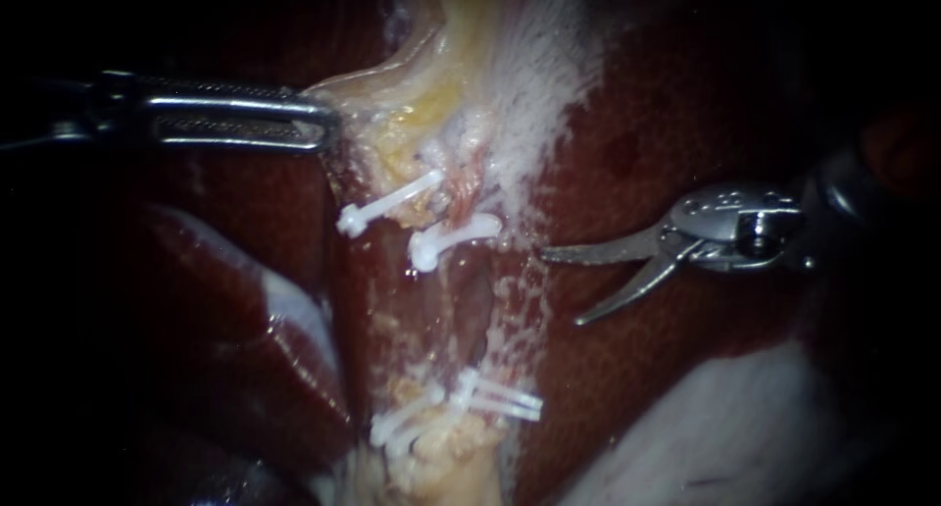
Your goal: Go back from the cut right tube
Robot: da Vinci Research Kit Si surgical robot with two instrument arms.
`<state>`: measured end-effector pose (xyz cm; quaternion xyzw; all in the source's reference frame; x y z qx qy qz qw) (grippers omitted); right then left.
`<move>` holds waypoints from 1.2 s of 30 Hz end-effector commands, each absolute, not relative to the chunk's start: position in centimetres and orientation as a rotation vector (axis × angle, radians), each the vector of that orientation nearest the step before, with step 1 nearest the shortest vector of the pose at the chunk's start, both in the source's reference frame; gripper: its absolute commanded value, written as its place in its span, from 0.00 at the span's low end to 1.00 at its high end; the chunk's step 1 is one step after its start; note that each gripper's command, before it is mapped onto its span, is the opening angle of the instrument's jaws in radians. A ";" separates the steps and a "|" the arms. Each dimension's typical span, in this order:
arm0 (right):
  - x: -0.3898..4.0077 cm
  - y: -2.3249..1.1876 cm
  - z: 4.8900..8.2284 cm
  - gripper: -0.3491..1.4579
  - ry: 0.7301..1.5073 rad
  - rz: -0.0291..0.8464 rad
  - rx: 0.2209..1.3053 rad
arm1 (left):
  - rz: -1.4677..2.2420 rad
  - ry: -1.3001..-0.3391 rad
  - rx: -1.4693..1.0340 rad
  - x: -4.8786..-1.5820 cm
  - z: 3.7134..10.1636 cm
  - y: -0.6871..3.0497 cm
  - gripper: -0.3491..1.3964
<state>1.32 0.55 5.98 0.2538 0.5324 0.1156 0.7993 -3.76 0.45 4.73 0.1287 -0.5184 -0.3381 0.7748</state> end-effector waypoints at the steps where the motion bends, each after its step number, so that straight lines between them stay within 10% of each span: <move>1: 1.30 0.58 5.97 0.99 1.145 0.238 0.536 | -0.732 -1.122 0.278 -3.76 4.73 0.45 0.00; 36: 1.23 0.53 5.85 0.99 1.119 0.250 0.508 | -0.703 -1.077 0.336 -4.27 5.37 -0.04 0.00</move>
